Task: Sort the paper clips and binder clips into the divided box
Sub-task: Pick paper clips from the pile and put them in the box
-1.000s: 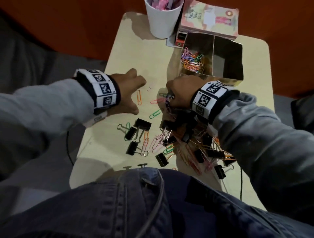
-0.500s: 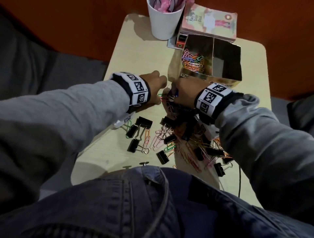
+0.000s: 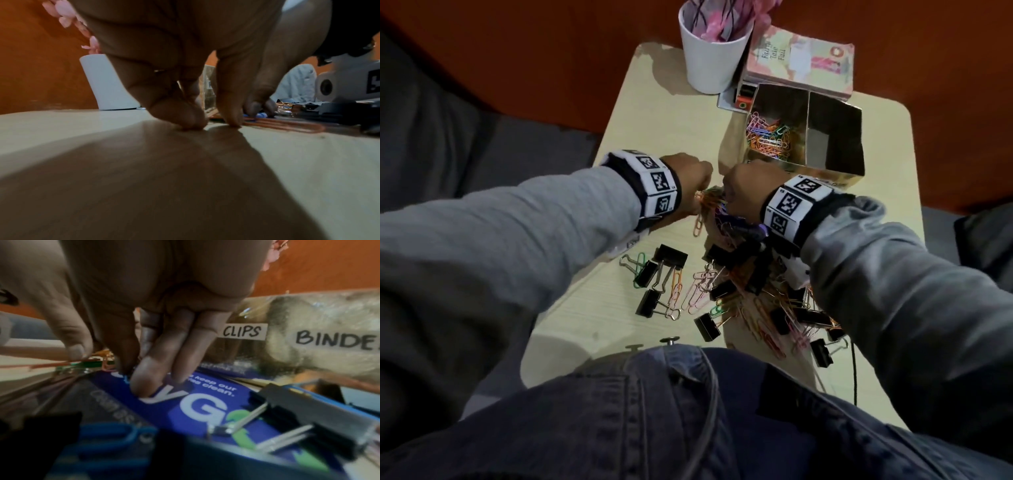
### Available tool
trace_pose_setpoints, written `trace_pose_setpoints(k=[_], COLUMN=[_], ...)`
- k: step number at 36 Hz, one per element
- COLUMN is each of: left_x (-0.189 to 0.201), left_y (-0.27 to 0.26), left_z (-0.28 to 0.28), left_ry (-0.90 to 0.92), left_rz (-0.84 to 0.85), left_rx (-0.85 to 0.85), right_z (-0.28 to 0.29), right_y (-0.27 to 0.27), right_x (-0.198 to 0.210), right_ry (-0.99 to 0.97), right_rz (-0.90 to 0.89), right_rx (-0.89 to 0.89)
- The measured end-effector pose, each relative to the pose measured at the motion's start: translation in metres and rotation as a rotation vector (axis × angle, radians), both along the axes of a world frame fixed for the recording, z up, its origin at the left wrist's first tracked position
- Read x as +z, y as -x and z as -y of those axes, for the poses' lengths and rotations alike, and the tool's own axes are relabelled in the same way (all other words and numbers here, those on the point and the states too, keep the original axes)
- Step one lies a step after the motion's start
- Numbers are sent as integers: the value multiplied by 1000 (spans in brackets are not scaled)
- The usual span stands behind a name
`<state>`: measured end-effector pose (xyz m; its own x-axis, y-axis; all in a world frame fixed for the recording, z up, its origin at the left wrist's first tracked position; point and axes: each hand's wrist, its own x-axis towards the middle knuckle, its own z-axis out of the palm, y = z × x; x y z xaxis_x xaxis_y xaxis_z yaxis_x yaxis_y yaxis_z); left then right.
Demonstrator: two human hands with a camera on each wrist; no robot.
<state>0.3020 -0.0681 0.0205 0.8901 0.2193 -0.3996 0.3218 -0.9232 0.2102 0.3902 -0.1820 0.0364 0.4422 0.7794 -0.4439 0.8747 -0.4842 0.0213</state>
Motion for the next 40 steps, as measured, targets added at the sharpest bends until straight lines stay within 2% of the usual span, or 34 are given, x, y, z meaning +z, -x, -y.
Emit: trace_pose_setpoints(k=[5,9,13,19,25,27,34,40], left_x=[3,3,3,9,4,3,8,19], left_y=[0,12,24,27,31,35,46,71], left_z=[-6,-16,-18,-10,-7,-8,-10,3], left_ry=[83,58,92,323,629,671,596,260], left_rz=[-25,-65,-79,-28,32,43,21,-75], left_rx=[57,63,146,176,377,405,341,82], right_z=[-2,2,-4,-11,-11,-13,-20,-22], right_y=[-9,-6,7,10,9,10,17,22], right_x=[4,-1,-9,-9,-8,-8,-7,-4], right_ry=[-75,-19,-18,-56,-60,-57,-38,-23], right_rz=[-65,51,114,45,15,12,57,94], right_rx=[-72,48,115,117,83,62,90,174])
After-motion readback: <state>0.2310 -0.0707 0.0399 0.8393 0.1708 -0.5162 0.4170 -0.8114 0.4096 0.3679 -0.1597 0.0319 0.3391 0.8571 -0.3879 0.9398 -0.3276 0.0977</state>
